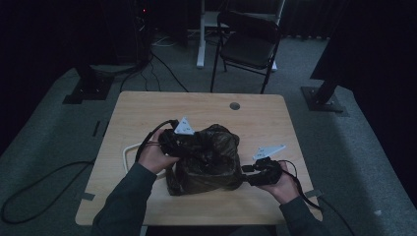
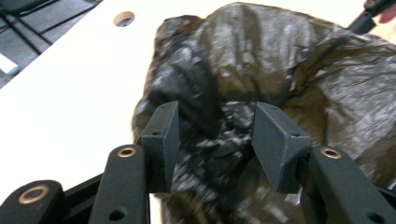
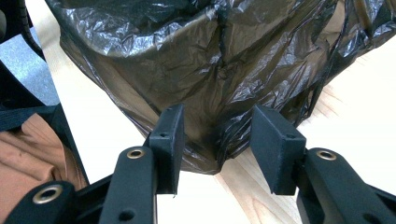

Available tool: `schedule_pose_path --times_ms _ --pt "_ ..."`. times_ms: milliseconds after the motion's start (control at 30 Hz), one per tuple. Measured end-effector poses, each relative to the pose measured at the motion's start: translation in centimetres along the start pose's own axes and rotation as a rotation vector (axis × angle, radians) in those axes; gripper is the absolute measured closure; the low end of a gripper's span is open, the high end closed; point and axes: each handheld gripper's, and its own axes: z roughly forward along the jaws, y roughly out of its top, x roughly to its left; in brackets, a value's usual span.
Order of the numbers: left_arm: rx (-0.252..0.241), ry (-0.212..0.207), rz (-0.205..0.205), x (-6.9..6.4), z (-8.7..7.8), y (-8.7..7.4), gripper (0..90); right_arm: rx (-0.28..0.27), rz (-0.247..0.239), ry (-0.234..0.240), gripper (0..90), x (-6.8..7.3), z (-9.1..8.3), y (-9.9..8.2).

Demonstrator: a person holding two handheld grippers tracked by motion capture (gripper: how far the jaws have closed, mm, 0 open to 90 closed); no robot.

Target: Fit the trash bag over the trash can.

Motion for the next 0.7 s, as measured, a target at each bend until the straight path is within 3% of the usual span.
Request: schedule_pose_path --times_ms 200,333,433,700 --pt "-0.067 -0.016 -0.103 1.6 -1.5 -2.3 52.8 0.004 -0.013 -0.009 55.3 0.1 0.0 0.0" --pt "-0.092 0.010 -0.129 2.3 -2.2 -3.9 53.5 0.003 -0.014 -0.013 55.2 0.0 -0.1 0.0" --pt "-0.101 0.040 -0.117 2.5 -2.8 -4.7 54.3 -0.008 -0.011 -0.013 54.3 0.0 -0.1 -0.1" --pt "-0.127 0.055 -0.160 3.9 -4.0 -6.7 54.2 -0.019 -0.015 -0.021 53.8 0.0 -0.6 -0.3"
